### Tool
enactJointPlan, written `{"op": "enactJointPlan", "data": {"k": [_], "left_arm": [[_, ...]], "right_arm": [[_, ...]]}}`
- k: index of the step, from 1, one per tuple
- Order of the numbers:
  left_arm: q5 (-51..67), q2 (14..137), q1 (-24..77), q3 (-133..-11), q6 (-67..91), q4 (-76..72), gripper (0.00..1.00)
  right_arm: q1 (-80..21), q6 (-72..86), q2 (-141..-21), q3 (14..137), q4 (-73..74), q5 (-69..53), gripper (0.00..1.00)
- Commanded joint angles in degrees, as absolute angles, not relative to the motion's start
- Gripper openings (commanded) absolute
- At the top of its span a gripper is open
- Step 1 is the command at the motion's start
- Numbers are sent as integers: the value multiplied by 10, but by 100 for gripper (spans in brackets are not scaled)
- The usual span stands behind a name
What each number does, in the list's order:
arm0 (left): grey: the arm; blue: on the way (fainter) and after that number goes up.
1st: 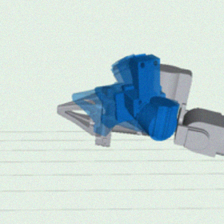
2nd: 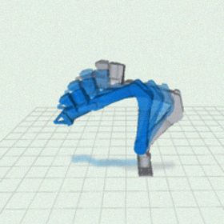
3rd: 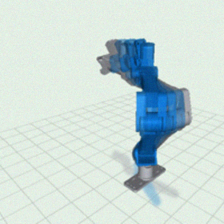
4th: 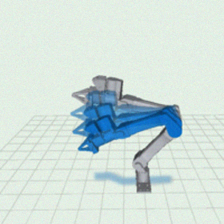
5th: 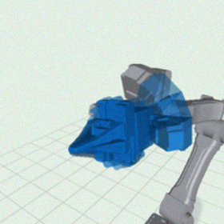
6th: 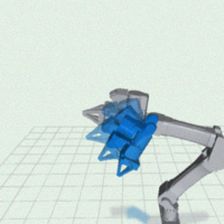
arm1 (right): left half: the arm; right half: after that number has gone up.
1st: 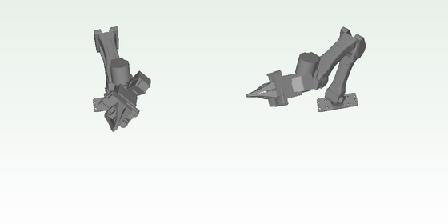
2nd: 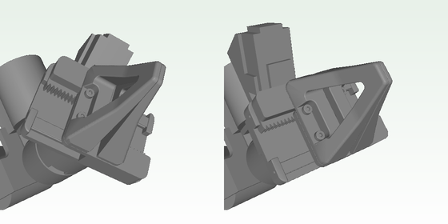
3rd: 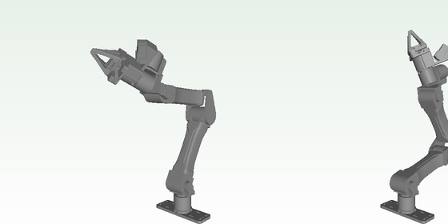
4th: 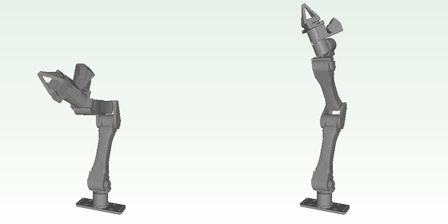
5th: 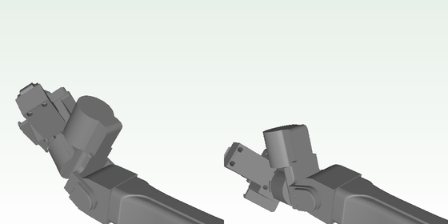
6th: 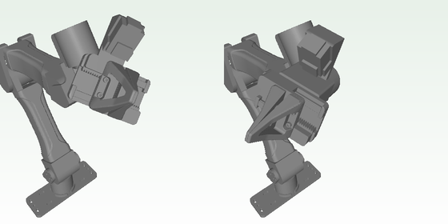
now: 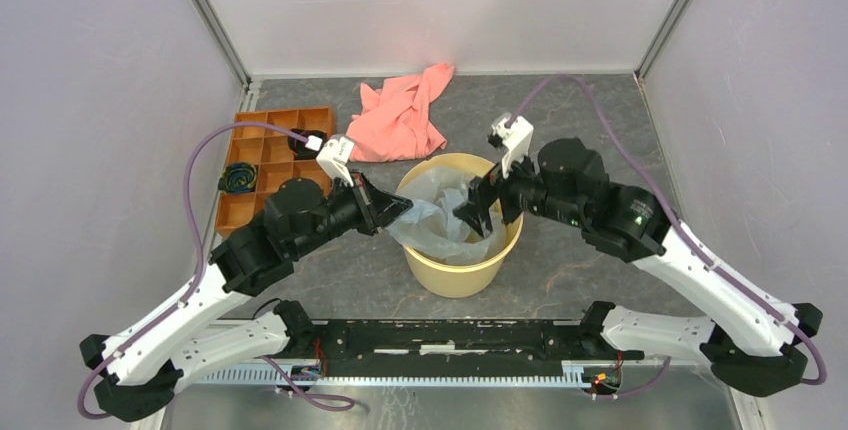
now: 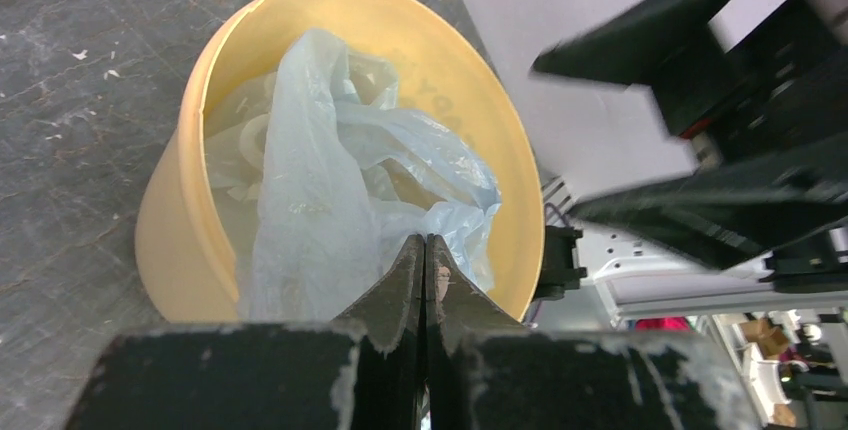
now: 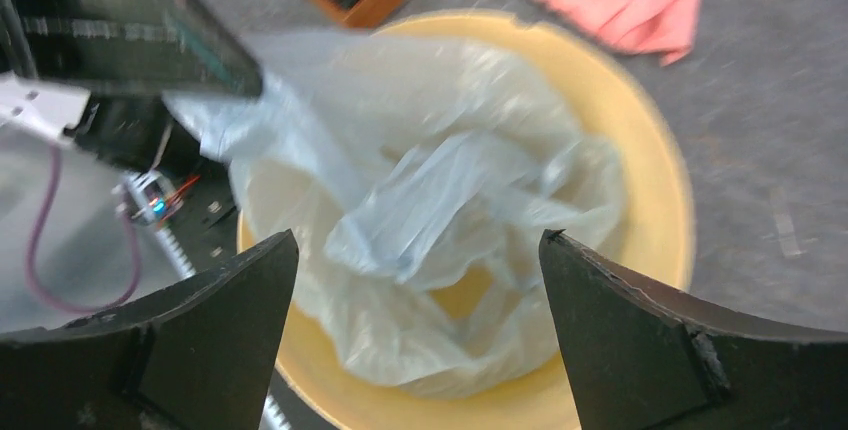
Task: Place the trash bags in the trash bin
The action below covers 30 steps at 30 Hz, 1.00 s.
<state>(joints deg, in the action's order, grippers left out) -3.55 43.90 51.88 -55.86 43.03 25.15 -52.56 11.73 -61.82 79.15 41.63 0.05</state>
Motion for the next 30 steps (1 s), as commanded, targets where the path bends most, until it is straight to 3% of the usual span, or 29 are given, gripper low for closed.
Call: {"op": "enactJointPlan", "data": {"k": [1, 5, 9, 12, 14, 16, 18, 21, 25, 28, 30], "left_arm": [[-49, 425, 519, -551, 472, 205, 2], [-70, 416, 519, -548, 483, 219, 2], [-77, 413, 519, -551, 492, 220, 2], [-82, 413, 519, -561, 495, 230, 2], [-88, 412, 519, -568, 496, 250, 2], [-99, 412, 519, -575, 497, 272, 2], [-109, 410, 519, -576, 502, 285, 2], [-115, 406, 519, -571, 514, 286, 2], [-114, 406, 519, -570, 528, 290, 2], [-112, 409, 519, -571, 533, 297, 2], [-110, 413, 519, -574, 533, 306, 4]], "right_arm": [[-547, 213, -590, 673, 313, -99, 98], [-563, 232, -563, 604, 219, -78, 95], [-568, 213, -551, 552, 142, -7, 76], [-568, 181, -542, 545, 124, 79, 52], [-568, 155, -531, 550, 119, 85, 48], [-568, 129, -516, 549, 111, 88, 51], [-568, 112, -511, 548, 106, 92, 63], [-568, 112, -525, 550, 100, 69, 67], [-568, 112, -540, 553, 92, 51, 81], [-567, 106, -539, 544, 76, 60, 79], [-568, 106, -540, 543, 72, 78, 65]]}}
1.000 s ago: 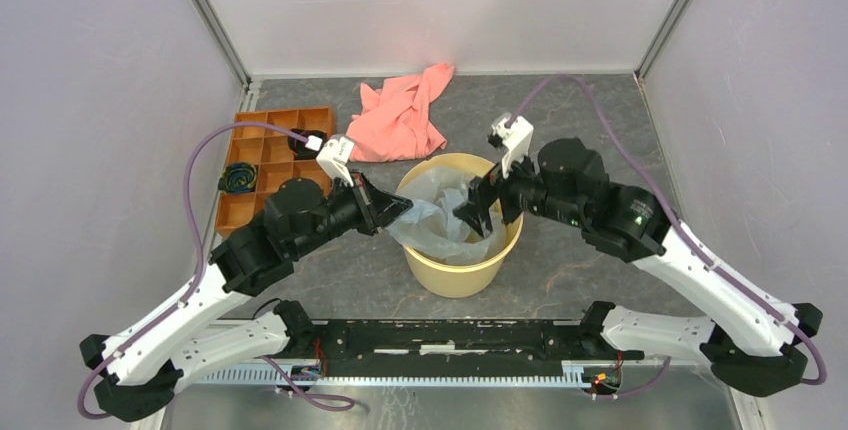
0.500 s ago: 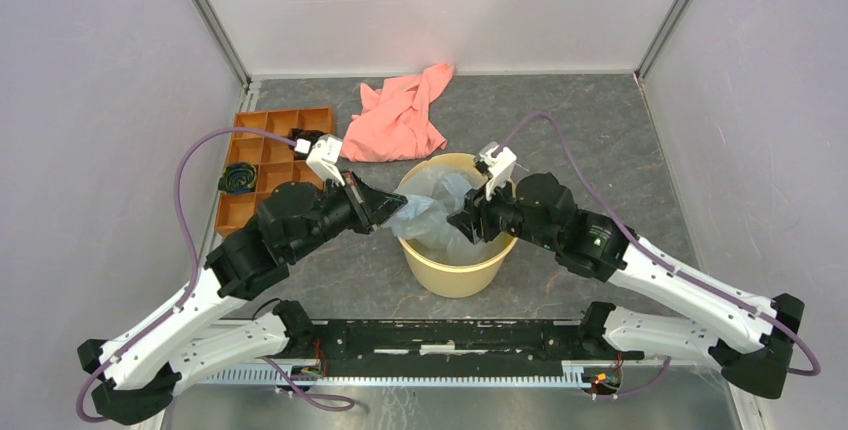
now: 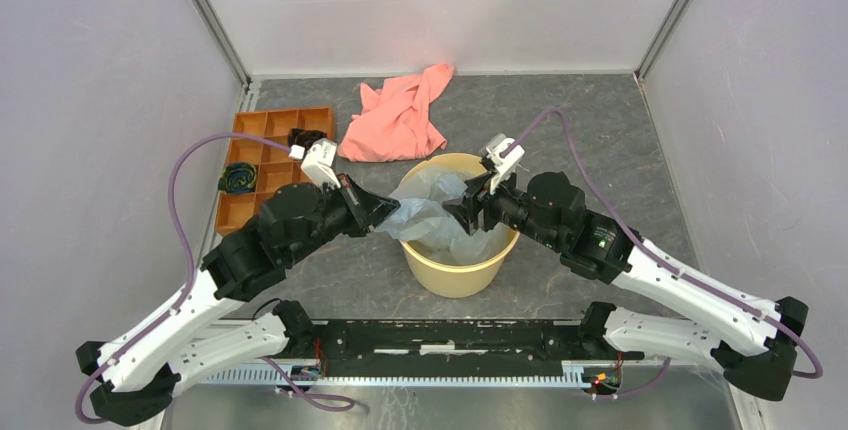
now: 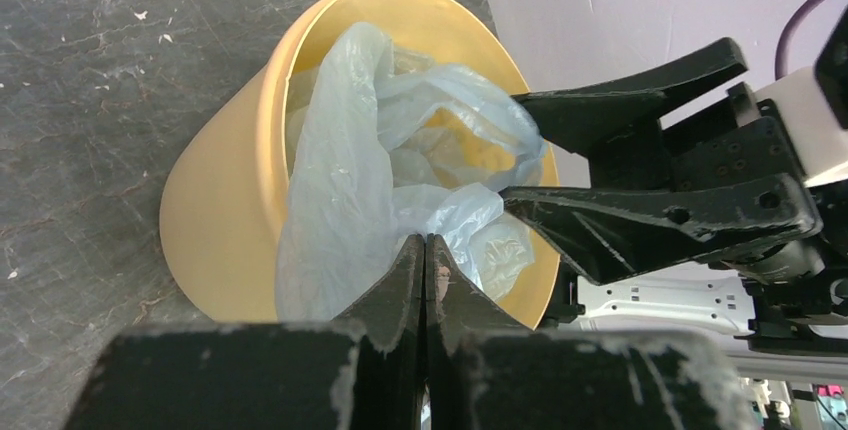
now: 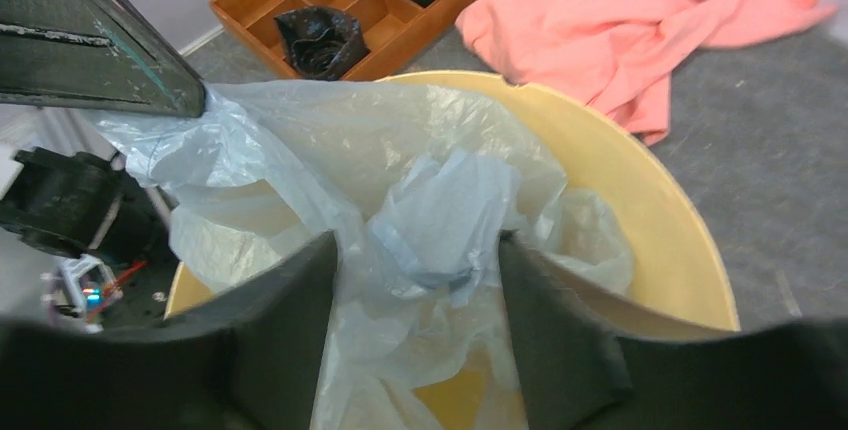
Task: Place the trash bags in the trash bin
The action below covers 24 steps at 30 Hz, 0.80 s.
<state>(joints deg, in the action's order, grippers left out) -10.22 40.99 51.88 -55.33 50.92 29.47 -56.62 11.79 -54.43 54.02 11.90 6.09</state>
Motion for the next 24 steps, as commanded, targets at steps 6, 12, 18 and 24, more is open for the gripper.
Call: {"op": "enactJointPlan", "data": {"k": [6, 12, 18, 24], "left_arm": [[-104, 425, 519, -605, 549, 382, 55], [-38, 406, 519, -555, 586, 359, 79], [-43, 487, 519, -522, 595, 275, 60], [-138, 617, 491, -620, 469, 332, 53]], "right_arm": [[-568, 95, -525, 563, 83, 107, 23], [-567, 97, -507, 589, 116, 95, 8], [-568, 103, -479, 606, 138, 98, 9], [-568, 91, -466, 610, 157, 184, 14]]}}
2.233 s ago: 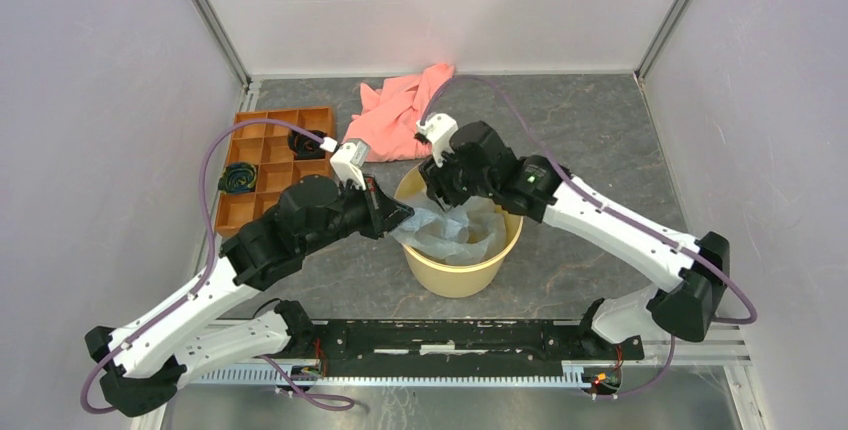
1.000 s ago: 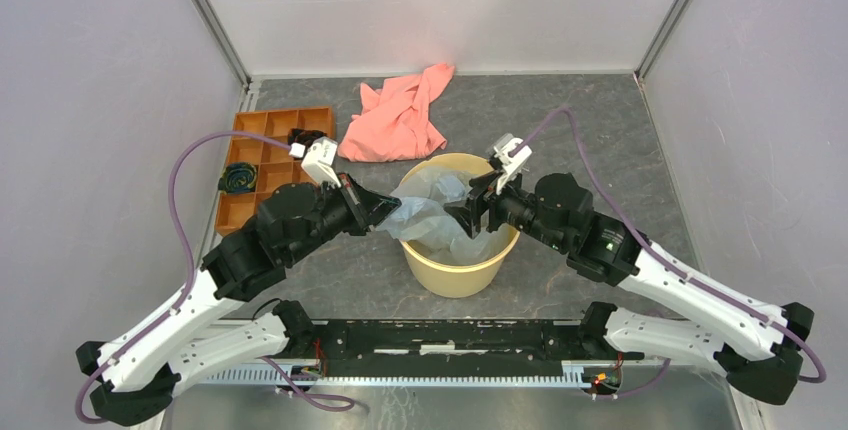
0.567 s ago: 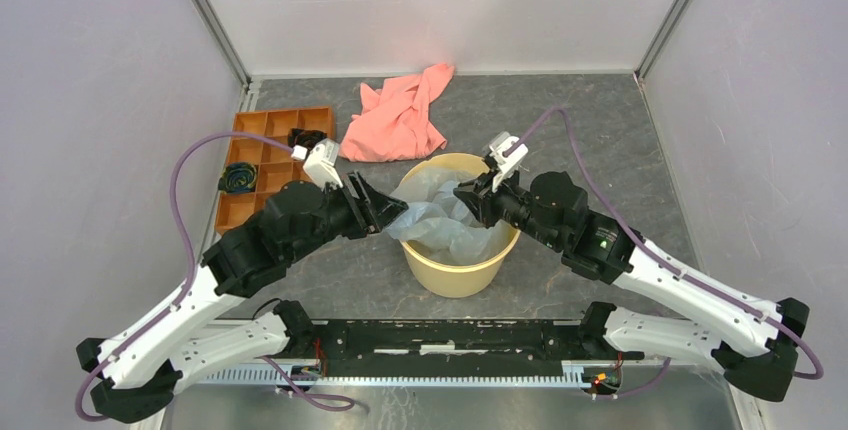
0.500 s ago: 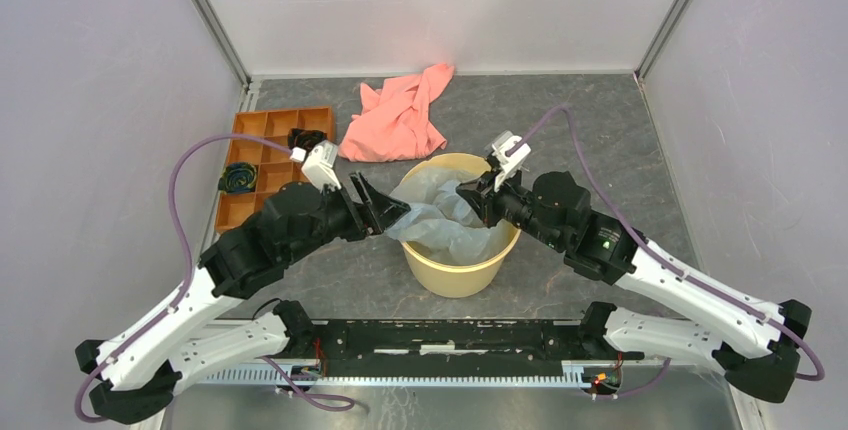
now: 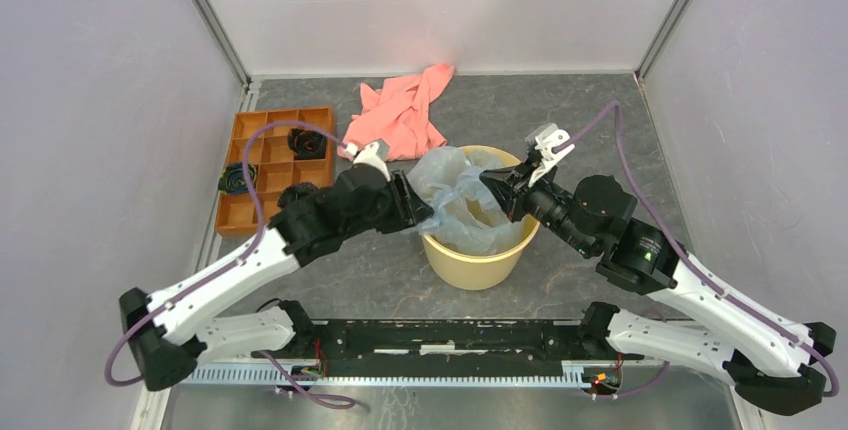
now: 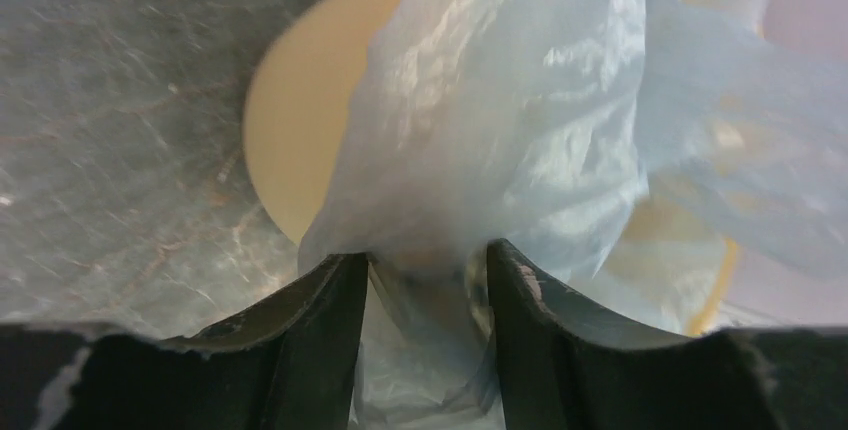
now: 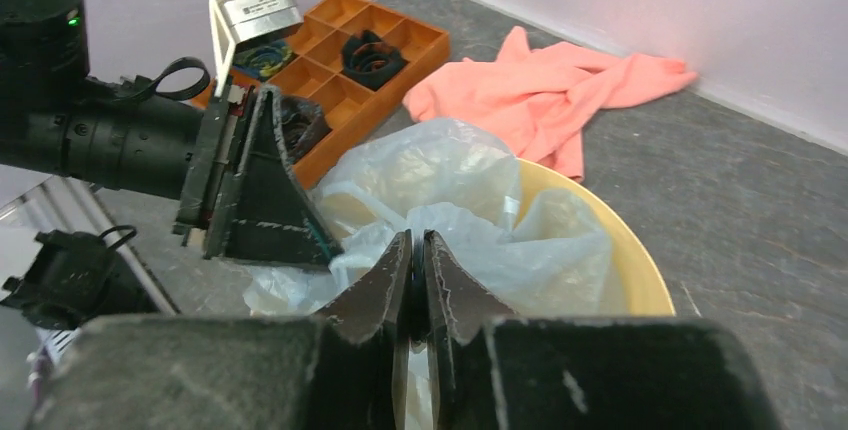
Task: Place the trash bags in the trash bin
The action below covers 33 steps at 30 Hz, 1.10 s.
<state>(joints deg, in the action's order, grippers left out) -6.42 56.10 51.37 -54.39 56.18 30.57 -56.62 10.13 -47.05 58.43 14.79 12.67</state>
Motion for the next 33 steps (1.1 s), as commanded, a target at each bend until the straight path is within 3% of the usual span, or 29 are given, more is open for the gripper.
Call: {"op": "enactJointPlan", "data": {"k": [1, 4, 12, 15, 20, 26, 30, 33], "left_arm": [[-153, 624, 487, -629, 444, 336, 53], [-95, 656, 436, -673, 378, 335, 55], [-7, 619, 418, -790, 300, 416, 99], [-27, 594, 418, -811, 353, 475, 100], [34, 550, 418, -802, 458, 498, 100], [-31, 494, 418, -807, 602, 570, 99], [22, 457, 418, -746, 729, 497, 94], [56, 423, 418, -654, 842, 383, 82]], "right_arm": [[-568, 91, -464, 610, 160, 188, 14], [-568, 90, -456, 610, 168, 212, 11], [-568, 76, -439, 642, 197, 281, 7], [-568, 66, -433, 650, 194, 286, 7], [-568, 60, -435, 653, 184, 275, 8], [-568, 59, -427, 642, 176, 263, 8], [-568, 57, -416, 635, 172, 261, 8], [-568, 57, -408, 627, 164, 259, 7]]}}
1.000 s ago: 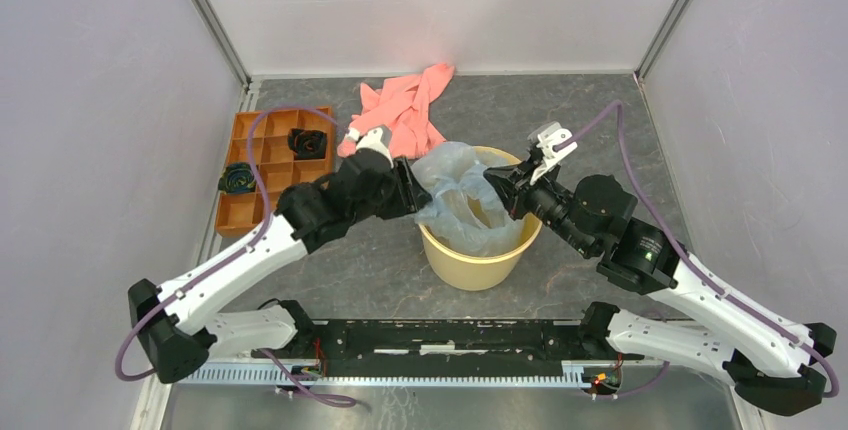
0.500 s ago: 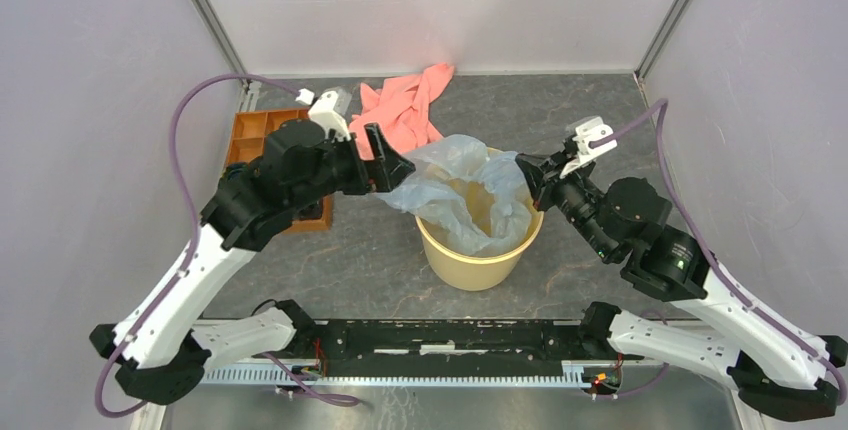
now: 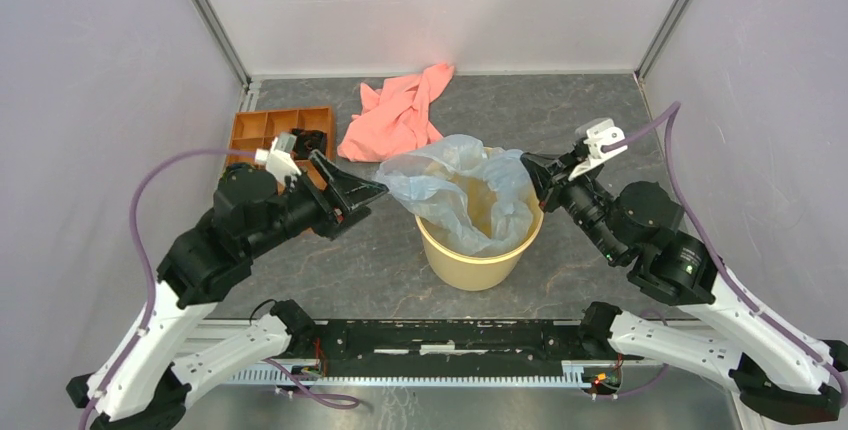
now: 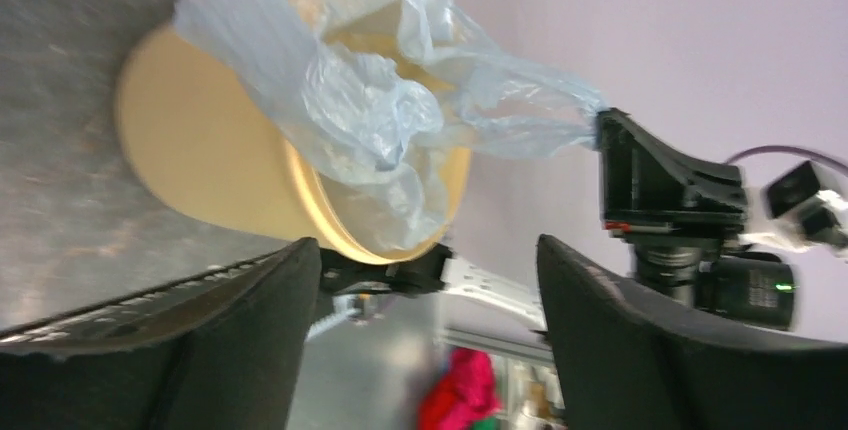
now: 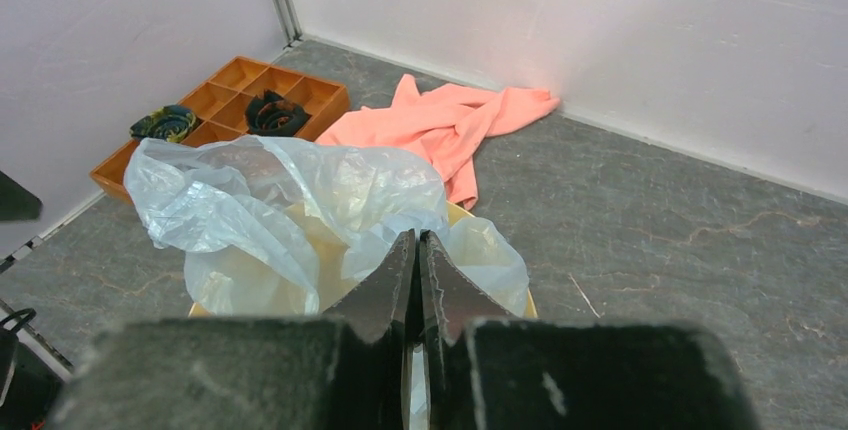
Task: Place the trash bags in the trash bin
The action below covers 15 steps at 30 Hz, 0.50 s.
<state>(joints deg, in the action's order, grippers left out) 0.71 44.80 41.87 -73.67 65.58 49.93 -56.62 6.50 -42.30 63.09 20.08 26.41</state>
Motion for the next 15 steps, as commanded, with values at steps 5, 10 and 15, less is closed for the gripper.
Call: {"op": "enactJointPlan", "data": {"k": [5, 10, 15], "left_arm": [[69, 421, 418, -550, 931, 260, 79], [78, 479, 418, -562, 873, 215, 85], [66, 486, 418, -570, 846, 204, 80]], "right_arm": [[-568, 57, -403, 625, 162, 252, 8], [-568, 63, -396, 618, 163, 248, 7], [-567, 61, -393, 616, 167, 249, 7]]}}
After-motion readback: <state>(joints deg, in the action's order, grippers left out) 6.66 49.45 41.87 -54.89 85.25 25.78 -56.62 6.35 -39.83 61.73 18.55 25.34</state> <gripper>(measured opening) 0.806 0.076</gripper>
